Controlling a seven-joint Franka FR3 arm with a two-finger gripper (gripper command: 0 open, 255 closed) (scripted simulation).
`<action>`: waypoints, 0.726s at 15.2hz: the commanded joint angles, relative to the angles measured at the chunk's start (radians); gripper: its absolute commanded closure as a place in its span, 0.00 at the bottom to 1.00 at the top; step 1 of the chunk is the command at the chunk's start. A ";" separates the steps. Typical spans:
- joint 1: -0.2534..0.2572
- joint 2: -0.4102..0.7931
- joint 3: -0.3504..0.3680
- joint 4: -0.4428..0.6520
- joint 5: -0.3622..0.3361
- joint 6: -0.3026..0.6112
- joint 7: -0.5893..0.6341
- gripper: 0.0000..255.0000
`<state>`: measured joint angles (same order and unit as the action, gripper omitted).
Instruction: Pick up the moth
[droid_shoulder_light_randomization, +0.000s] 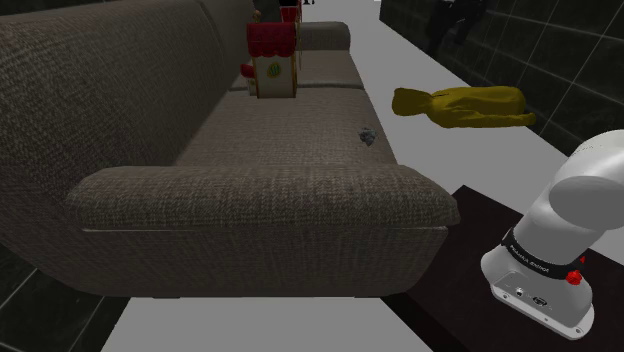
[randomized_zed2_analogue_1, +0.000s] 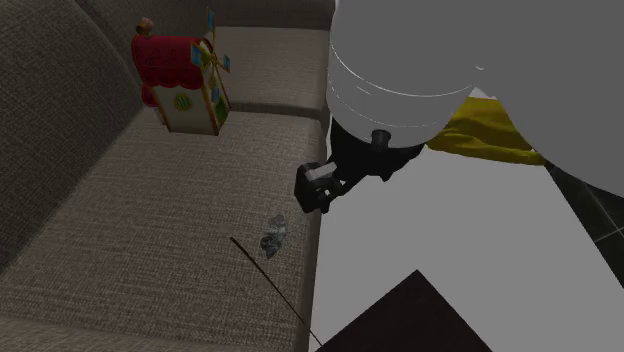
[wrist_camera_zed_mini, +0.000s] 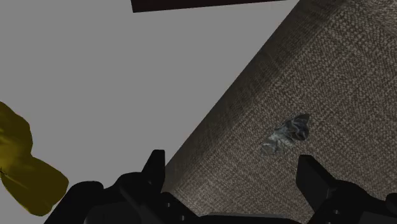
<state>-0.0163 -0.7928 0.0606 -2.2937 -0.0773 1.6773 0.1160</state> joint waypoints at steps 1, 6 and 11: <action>0.000 0.000 0.000 0.000 0.000 0.000 0.000 0.00; -0.005 0.136 0.034 -0.023 0.040 0.101 0.088 0.00; -0.010 0.293 0.067 -0.020 0.076 0.199 0.170 0.00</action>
<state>-0.0253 -0.5311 0.1207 -2.3131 -0.0094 1.8550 0.2684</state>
